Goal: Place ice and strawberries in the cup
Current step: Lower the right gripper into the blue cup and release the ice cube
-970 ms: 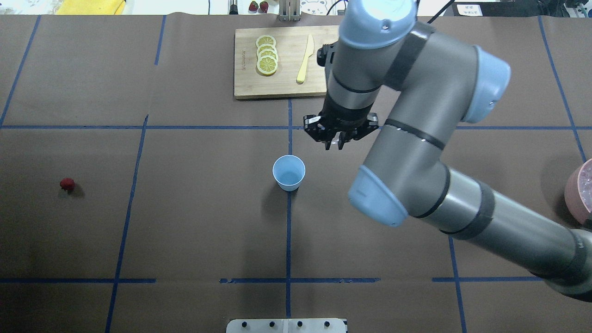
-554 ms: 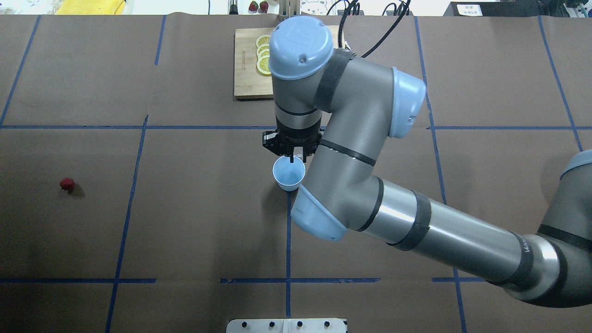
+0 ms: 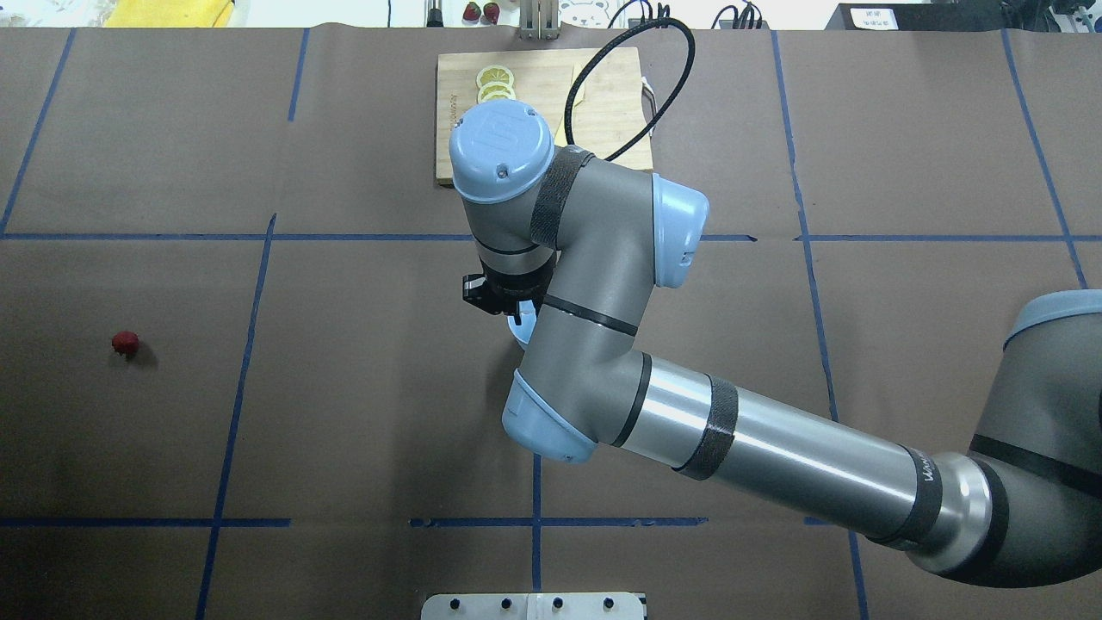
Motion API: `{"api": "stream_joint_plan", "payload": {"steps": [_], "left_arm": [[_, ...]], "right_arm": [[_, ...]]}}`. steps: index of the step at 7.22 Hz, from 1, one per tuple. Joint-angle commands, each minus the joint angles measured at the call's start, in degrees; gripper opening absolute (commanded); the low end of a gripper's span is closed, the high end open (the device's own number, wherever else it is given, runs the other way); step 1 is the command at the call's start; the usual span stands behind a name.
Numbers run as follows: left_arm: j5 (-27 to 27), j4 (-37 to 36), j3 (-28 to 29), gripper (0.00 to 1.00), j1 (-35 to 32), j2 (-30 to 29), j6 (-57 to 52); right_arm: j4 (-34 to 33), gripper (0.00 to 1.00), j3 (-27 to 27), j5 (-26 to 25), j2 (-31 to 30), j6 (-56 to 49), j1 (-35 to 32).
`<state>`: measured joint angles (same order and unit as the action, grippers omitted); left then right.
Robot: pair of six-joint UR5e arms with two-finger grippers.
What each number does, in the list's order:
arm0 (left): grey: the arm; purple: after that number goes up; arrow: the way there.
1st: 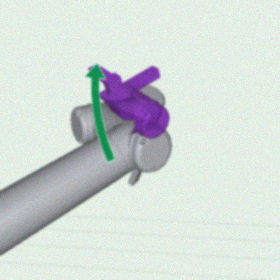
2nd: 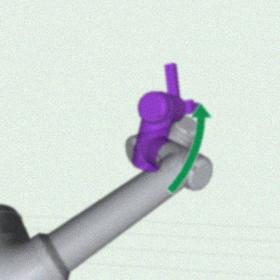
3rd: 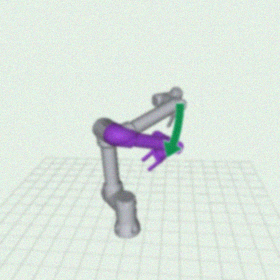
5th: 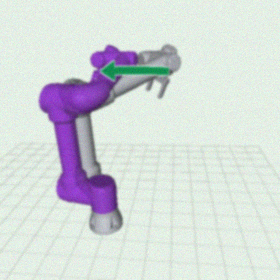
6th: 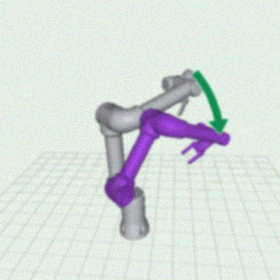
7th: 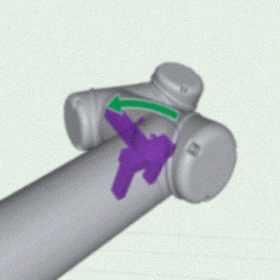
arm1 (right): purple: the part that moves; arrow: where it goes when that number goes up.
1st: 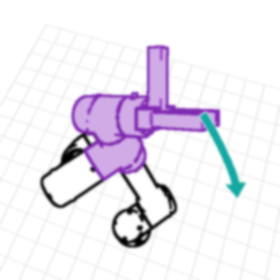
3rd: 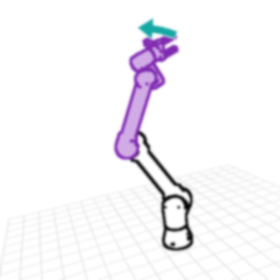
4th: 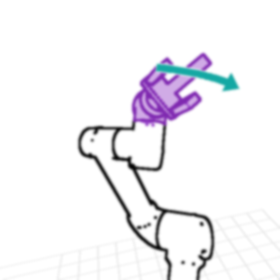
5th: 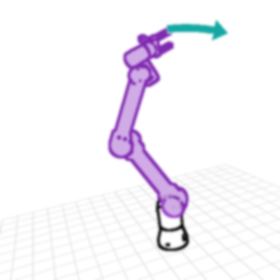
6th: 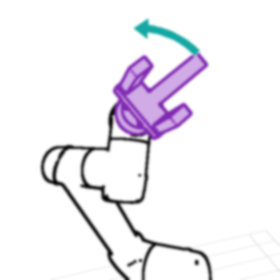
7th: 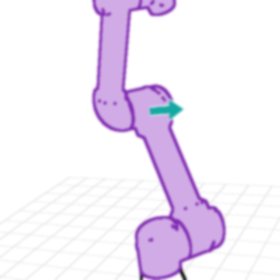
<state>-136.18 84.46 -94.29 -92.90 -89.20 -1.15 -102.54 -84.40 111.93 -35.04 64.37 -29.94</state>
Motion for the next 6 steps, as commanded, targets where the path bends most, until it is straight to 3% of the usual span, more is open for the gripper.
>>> {"api": "stream_joint_plan", "payload": {"steps": [1, 2, 5, 6], "left_arm": [[0.0, 0.0, 0.0, 1.00, 0.0, 0.0, 0.0], [0.0, 0.0, 0.0, 1.00, 0.0, 0.0, 0.0], [0.0, 0.0, -0.1, 1.00, 0.0, -0.2, 0.1], [0.0, 0.0, -0.2, 1.00, 0.0, -0.4, 0.4]], "right_arm": [[0.1, 0.68, 0.0, 0.0, 0.0, 0.0, 0.1], [0.1, 0.83, -0.1, 0.0, -0.1, 0.0, 0.0], [-0.1, 0.84, -0.9, 0.5, -0.6, 0.0, -1.3], [-0.9, 0.92, -3.2, 1.5, -1.5, -0.1, -3.6]]}}
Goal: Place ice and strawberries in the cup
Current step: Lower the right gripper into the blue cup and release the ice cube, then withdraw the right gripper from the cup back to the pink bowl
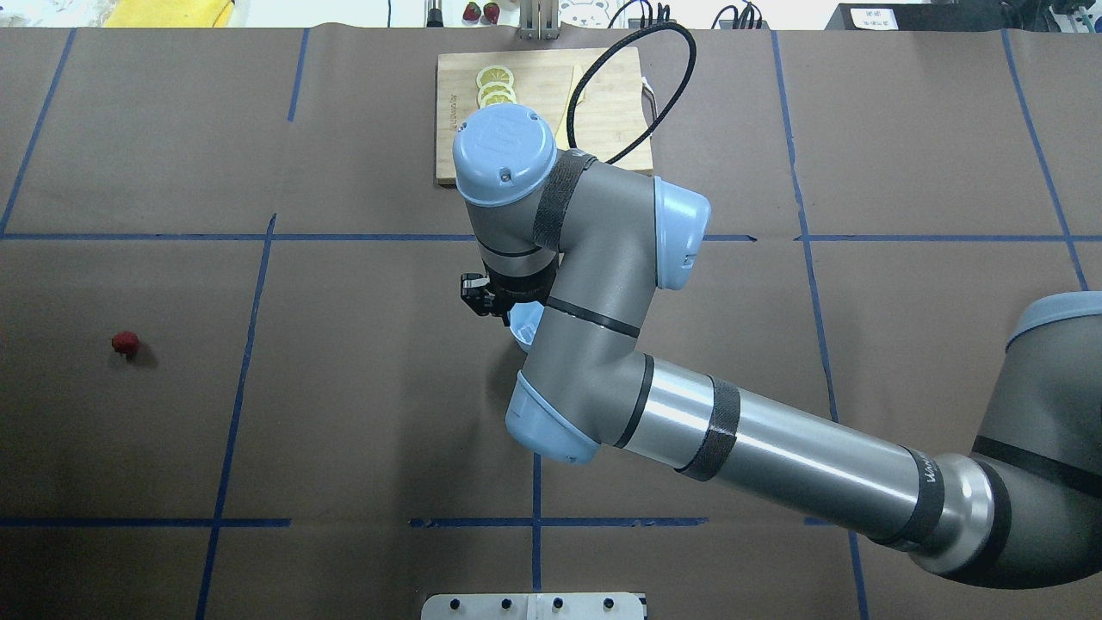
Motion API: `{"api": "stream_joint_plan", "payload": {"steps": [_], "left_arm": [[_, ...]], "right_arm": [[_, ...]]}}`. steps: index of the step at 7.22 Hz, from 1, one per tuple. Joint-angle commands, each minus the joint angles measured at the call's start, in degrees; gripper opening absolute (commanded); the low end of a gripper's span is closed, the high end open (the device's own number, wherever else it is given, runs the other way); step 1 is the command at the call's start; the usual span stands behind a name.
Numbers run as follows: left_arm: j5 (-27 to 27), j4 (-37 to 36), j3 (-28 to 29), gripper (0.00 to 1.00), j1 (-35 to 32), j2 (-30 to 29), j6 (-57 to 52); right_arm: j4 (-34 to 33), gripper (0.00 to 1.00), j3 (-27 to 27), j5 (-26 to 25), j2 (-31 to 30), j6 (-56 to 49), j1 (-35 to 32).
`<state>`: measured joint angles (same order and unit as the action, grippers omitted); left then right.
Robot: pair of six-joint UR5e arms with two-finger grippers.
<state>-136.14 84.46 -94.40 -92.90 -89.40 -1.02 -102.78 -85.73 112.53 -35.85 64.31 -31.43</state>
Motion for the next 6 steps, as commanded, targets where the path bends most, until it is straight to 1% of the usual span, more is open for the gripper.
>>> {"api": "stream_joint_plan", "payload": {"steps": [1, 2, 3, 4, 5, 6], "left_arm": [[-0.1, 0.0, -0.3, 1.00, 0.0, -0.3, 0.4], [0.0, 0.0, -0.6, 1.00, 0.0, -0.4, 0.4], [-0.1, 0.0, -0.7, 1.00, 0.0, -0.5, 0.4], [-0.1, 0.0, -1.1, 1.00, 0.0, -0.5, 0.5], [-0.1, 0.0, -1.6, 1.00, 0.0, -0.4, 0.5], [-0.2, 0.0, -1.8, 1.00, -0.1, -0.4, 0.4]], "right_arm": [[-2.4, 0.99, -10.2, 1.5, -5.9, -0.5, -4.1], [-2.5, 0.99, -18.3, 1.5, -12.7, -1.9, -6.7], [-2.8, 1.00, -22.9, 1.5, -17.2, -5.2, -9.5], [-3.4, 1.00, -26.4, 1.6, -20.5, -8.9, -12.3], [-3.4, 1.00, -31.0, 2.3, -26.3, -16.4, -15.5], [-3.1, 1.00, -35.2, 5.0, -32.9, -23.8, -19.2]]}}
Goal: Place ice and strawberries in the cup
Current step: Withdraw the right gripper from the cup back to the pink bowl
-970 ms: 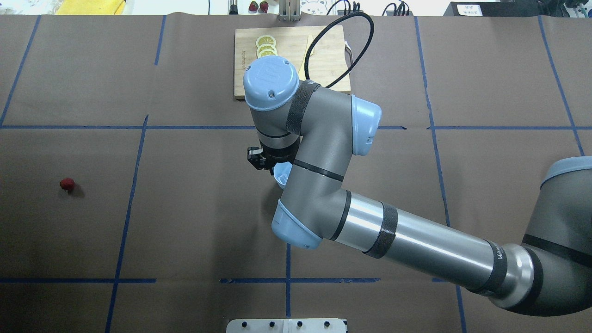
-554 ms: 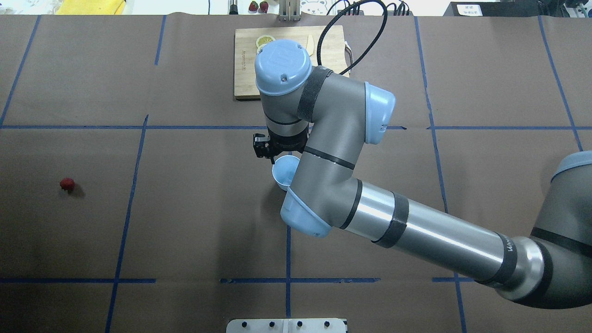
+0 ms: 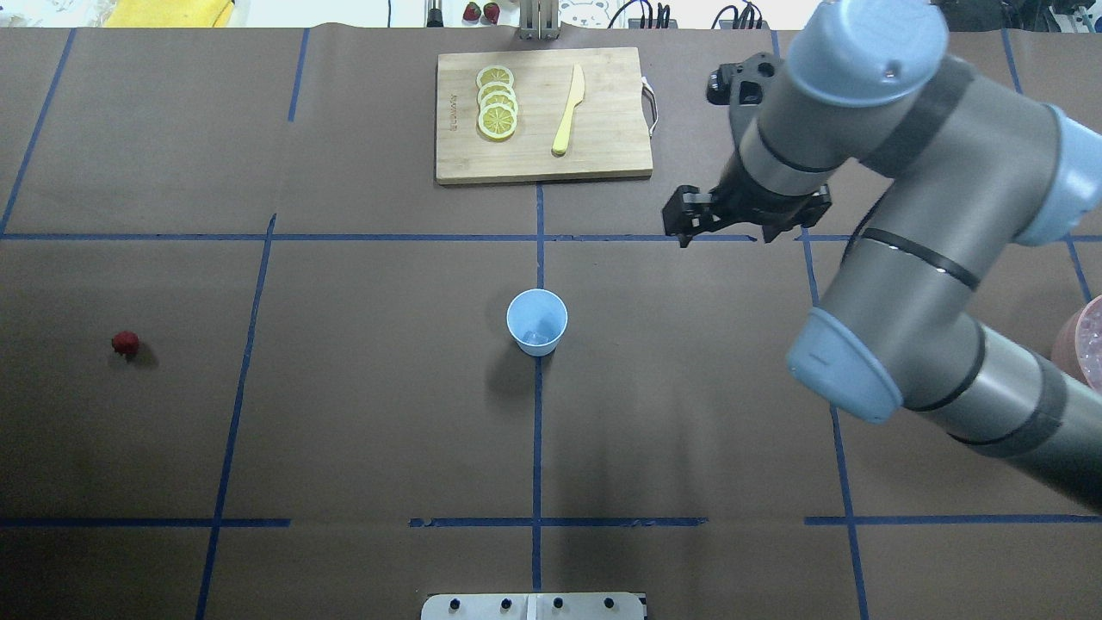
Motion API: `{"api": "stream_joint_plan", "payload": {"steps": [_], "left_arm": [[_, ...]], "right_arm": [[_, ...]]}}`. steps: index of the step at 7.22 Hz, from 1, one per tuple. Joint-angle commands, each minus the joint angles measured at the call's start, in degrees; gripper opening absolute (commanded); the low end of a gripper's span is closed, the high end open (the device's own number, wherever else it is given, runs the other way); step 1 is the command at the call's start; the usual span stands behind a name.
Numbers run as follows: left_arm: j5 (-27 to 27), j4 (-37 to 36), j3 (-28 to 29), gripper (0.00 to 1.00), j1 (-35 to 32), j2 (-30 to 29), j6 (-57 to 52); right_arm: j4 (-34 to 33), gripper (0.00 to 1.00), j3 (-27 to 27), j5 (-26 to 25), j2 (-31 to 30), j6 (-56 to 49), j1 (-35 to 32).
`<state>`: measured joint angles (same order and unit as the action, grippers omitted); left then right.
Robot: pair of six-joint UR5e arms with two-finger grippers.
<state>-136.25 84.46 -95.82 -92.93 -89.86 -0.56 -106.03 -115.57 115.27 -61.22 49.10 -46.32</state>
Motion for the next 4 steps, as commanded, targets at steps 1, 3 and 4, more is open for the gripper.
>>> {"api": "stream_joint_plan", "payload": {"steps": [1, 3, 4], "left_arm": [[0.0, 0.0, -1.3, 1.00, -0.1, 0.5, 0.0], [-0.1, 0.0, -2.1, 1.00, -0.2, 0.6, -0.1], [-0.1, 0.0, -2.2, 1.00, -0.2, 0.6, 0.0]], "right_arm": [[0.3, 1.00, -7.8, 5.0, -12.7, -13.5, -8.0], [2.2, 0.99, -11.5, 8.0, -25.5, -27.5, -15.8], [5.6, 0.99, -11.3, 11.6, -32.1, -36.4, -21.4]]}}
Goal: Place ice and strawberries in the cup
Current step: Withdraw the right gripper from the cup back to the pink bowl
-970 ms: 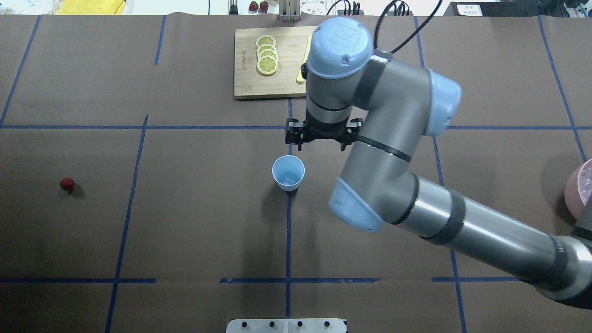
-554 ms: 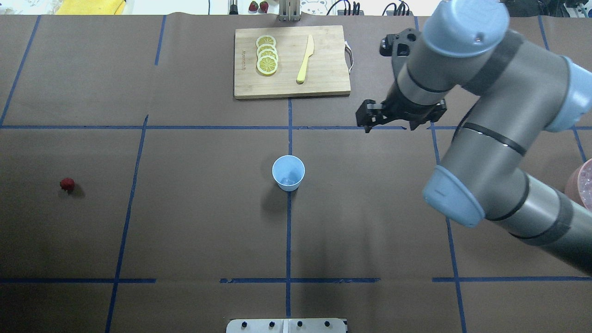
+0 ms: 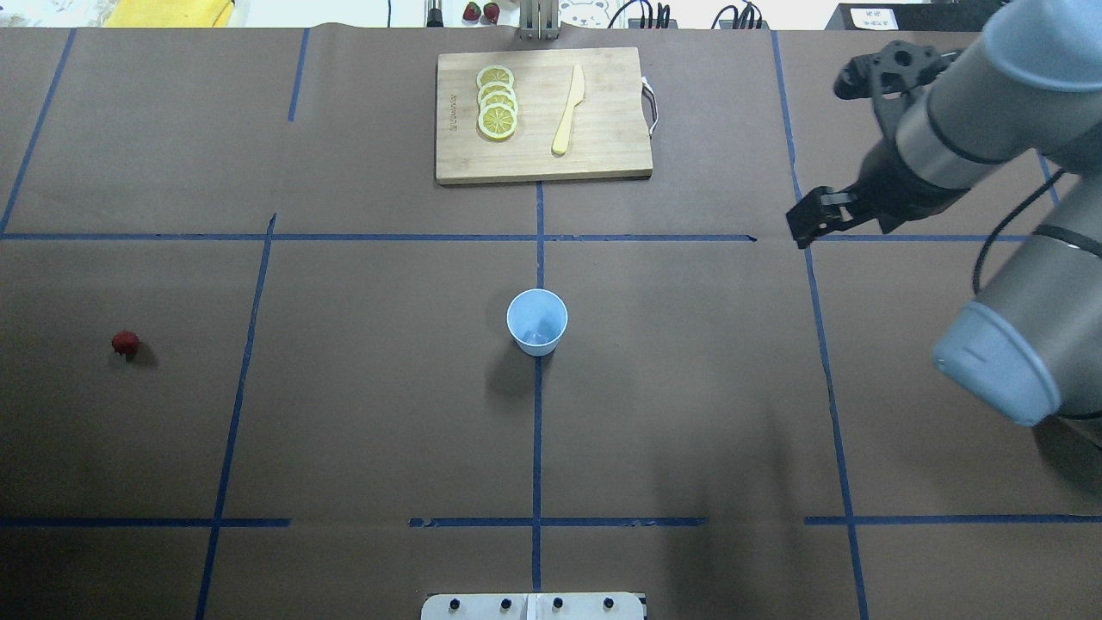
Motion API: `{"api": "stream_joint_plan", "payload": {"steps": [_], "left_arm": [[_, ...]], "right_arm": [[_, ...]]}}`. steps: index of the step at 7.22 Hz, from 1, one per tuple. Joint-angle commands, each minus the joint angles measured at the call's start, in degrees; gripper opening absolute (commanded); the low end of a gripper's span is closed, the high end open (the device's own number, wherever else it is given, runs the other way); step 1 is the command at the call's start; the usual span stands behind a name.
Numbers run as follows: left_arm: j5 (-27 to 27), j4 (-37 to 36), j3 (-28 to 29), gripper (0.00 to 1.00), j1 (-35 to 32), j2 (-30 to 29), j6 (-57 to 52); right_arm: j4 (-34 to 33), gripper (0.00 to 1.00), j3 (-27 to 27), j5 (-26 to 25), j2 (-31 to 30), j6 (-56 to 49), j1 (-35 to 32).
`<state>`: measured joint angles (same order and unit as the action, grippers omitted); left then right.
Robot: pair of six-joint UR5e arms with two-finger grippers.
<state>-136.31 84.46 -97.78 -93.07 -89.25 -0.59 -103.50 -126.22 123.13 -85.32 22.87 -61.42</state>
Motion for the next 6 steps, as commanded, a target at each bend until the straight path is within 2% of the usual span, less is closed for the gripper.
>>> {"api": "stream_joint_plan", "payload": {"steps": [1, 3, 4, 5, 6], "left_arm": [[0.0, 0.0, -0.6, 1.00, 0.0, 0.0, 0.1], [-1.2, 0.0, -0.6, 1.00, 0.0, 0.4, 0.2], [-1.2, 0.0, -0.6, 1.00, 0.0, 0.4, 0.2], [-1.2, 0.0, -0.6, 1.00, 0.0, 0.4, 0.2], [-1.3, 0.0, -0.7, 1.00, 0.0, 0.4, 0.2]], "right_arm": [[5.4, 0.99, -0.4, 4.5, -12.4, -15.7, -9.0], [6.0, 0.99, -0.3, 4.1, -18.2, -23.1, -9.9], [9.2, 0.98, 0.3, 4.1, -20.6, -23.2, -10.1], [18.8, 0.98, 3.4, 4.0, -24.9, -22.5, -10.3], [28.2, 0.98, 7.9, 4.1, -26.4, -19.2, -10.3]]}}
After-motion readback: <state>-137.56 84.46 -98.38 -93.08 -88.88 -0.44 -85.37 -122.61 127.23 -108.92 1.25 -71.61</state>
